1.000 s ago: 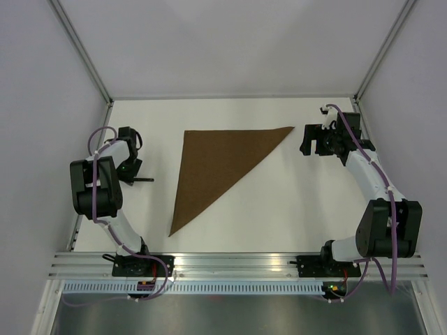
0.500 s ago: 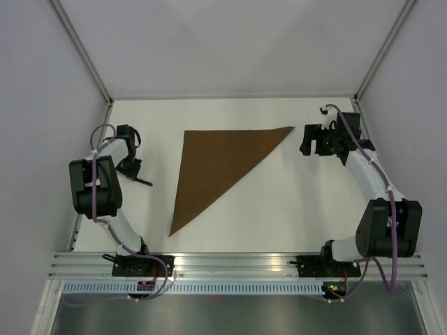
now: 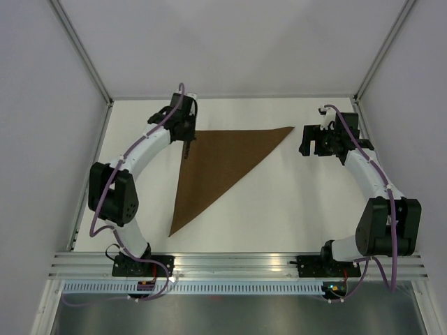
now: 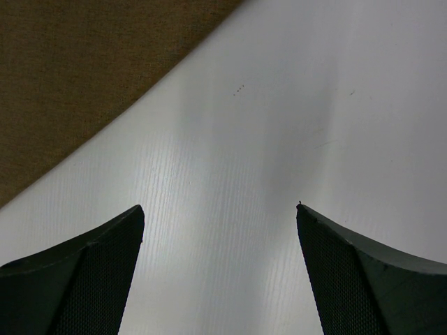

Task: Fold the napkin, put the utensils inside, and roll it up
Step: Place the utensil onto the napkin

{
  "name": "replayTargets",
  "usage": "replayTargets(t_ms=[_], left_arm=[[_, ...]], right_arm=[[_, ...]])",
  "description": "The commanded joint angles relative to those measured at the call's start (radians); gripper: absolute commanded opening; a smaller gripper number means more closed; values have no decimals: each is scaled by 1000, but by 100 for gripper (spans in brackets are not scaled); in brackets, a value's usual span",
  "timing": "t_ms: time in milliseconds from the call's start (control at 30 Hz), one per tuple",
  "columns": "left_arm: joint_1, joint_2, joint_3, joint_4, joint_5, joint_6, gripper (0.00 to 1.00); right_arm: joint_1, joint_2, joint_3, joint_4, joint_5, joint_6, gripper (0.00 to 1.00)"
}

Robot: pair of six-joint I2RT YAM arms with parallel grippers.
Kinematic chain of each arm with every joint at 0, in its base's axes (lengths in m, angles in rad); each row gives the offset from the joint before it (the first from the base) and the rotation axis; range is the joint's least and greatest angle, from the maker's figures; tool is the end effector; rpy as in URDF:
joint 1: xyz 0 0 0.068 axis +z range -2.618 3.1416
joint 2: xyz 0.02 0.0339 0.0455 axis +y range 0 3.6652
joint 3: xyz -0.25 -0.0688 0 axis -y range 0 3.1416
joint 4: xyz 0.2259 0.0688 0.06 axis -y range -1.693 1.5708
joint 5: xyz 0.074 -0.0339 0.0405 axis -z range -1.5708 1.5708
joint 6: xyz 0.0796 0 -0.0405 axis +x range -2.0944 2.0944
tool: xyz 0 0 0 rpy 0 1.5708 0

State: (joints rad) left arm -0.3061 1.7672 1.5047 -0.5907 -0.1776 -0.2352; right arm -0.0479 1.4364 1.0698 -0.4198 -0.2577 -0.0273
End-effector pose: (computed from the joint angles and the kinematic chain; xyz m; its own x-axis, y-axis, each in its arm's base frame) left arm 0.3882 -0.1079 0.2432 -0.7419 -0.0061 -0.6705 0.0133 0.9996 -0.0238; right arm 0.3261 0.0047 0.2294 -0.7031 0.0073 -0.7111 -0.1528 0.9751 0.1610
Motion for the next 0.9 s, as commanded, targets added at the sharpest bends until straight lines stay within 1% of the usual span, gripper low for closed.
replayTargets(t_ms=[0, 67, 133, 167, 233, 267, 333, 433, 533, 667, 867], left_arm=[[-89, 1, 9, -34, 88, 292, 2], [-154, 2, -18, -34, 119, 358, 2], [-183, 3, -38, -32, 153, 385, 2], [-206, 3, -41, -34, 214, 416, 2], [-232, 6, -53, -29, 256, 442, 2], [-252, 9, -55, -27, 298, 471, 2], [-290, 24, -51, -20, 325, 490, 2], [-326, 57, -47, -17, 325, 504, 2], [-352, 84, -51, -24, 334, 504, 2], [-372, 135, -52, -20, 357, 462, 2], [-381, 158, -83, 40, 342, 410, 2]], right_arm=[[3, -8, 35, -5, 14, 0, 94], [3, -14, 35, 1, 21, 0, 94], [3, -19, 33, 4, 21, -3, 94], [3, -19, 33, 3, 21, -2, 94], [2, -22, 33, 6, 21, -3, 94], [3, -22, 33, 6, 23, -3, 94], [3, -24, 32, 7, 26, -3, 94], [3, -27, 32, 7, 28, -3, 94], [3, -25, 32, 9, 31, -3, 94], [3, -27, 32, 7, 32, -6, 94], [3, -28, 32, 6, 32, -8, 94]])
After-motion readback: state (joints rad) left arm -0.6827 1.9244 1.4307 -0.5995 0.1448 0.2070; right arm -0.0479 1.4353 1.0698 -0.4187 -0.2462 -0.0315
